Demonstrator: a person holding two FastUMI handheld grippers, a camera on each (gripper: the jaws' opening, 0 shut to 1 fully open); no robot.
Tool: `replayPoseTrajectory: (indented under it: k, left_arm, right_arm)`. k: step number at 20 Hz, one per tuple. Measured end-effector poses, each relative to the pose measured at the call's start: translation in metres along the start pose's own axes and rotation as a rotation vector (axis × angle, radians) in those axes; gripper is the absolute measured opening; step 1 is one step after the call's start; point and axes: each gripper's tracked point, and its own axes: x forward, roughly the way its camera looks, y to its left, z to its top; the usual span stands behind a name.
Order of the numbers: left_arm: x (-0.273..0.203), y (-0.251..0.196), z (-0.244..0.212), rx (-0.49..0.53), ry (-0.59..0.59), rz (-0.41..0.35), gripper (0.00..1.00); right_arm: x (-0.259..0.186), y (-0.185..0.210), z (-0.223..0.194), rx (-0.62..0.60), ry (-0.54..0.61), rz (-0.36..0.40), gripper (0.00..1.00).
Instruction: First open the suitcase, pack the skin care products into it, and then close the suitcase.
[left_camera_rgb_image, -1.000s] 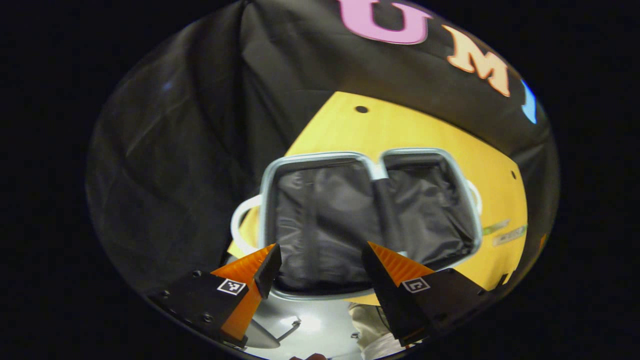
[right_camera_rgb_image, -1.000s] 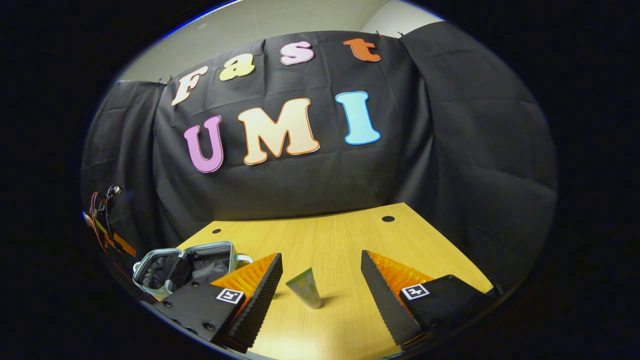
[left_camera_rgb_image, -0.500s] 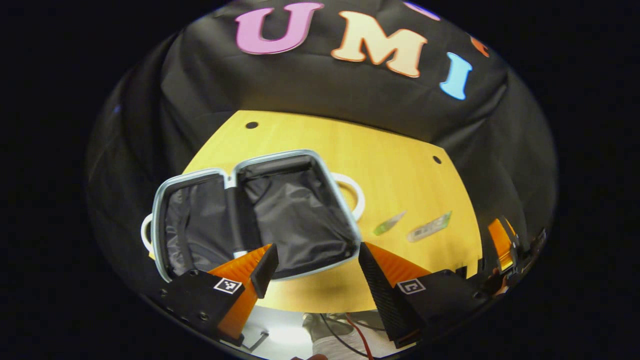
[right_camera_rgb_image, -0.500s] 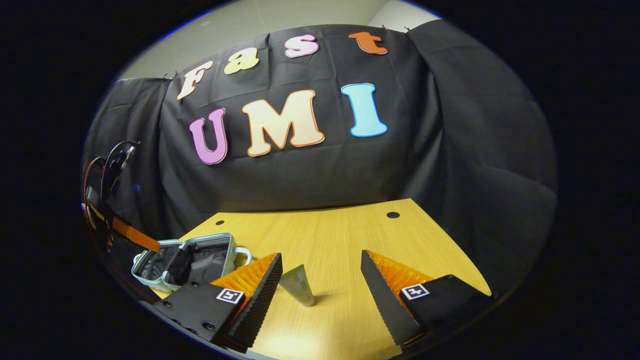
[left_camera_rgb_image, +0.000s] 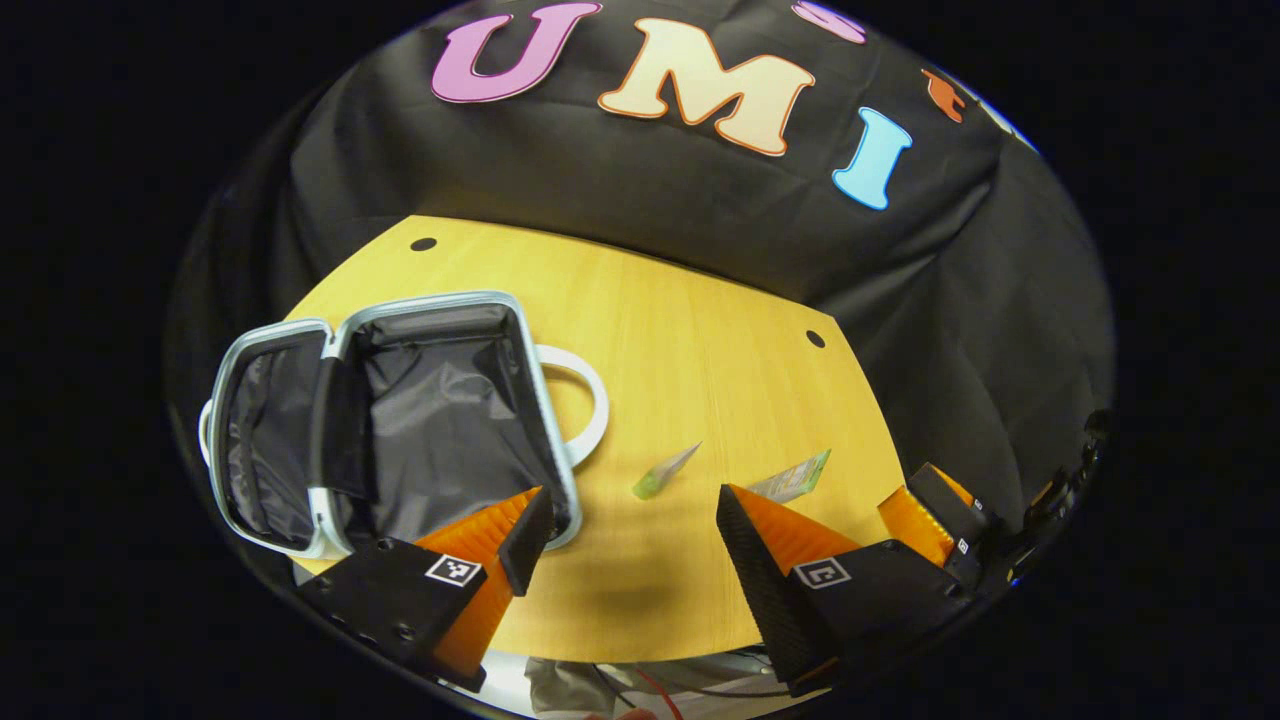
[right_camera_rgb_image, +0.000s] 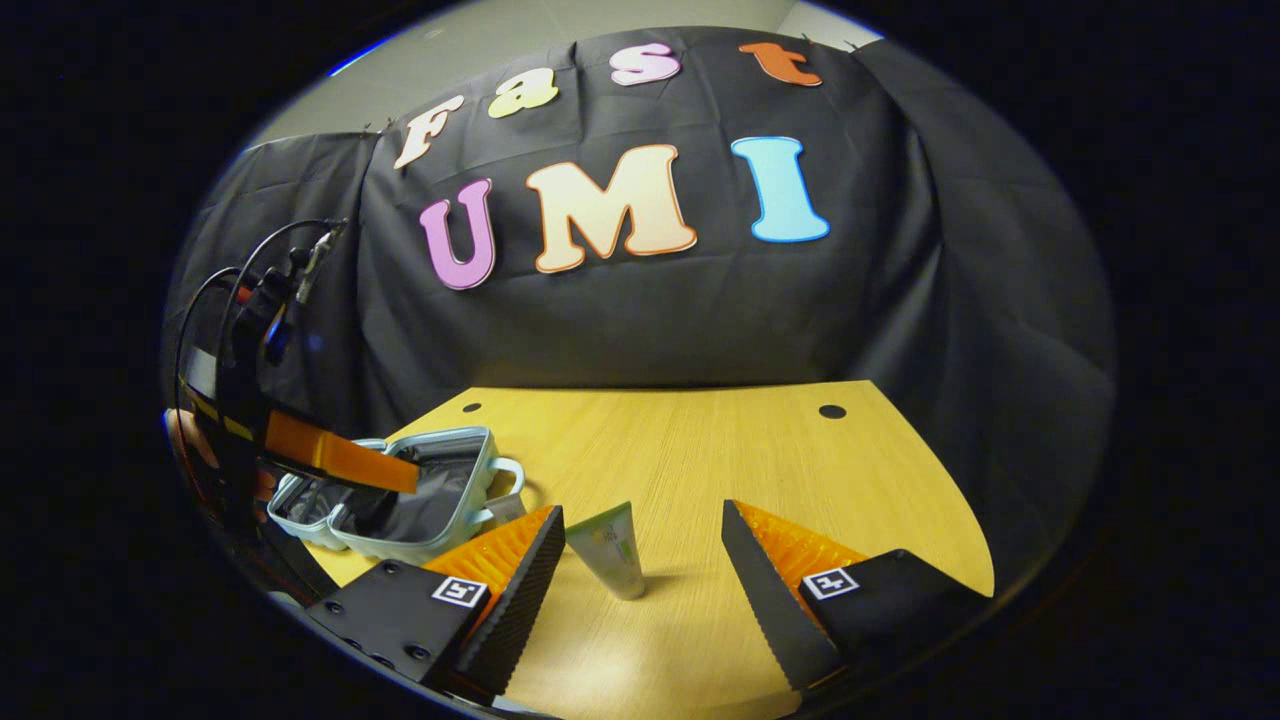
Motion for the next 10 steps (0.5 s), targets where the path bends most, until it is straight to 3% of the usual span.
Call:
replayPoseTrajectory:
  k: [4, 7, 10]
  left_arm:
    - [0.051, -0.023, -0.007, 0.047, -0.067, -0.018, 0.97]
    - [0.086, -0.018, -0.016, 0.033, -0.105, 0.043, 0.99]
    - [0.111, -0.013, -0.03, -0.001, -0.12, 0.08, 0.97]
  right_arm:
    - [0.019, 0.006, -0.027, -0.034, 0.049, 0.061, 0.98]
    - [0.034, 0.008, -0.049, -0.058, 0.096, 0.102, 0.95]
    - [0.046, 0.005, -0.064, -0.086, 0.126, 0.144, 0.98]
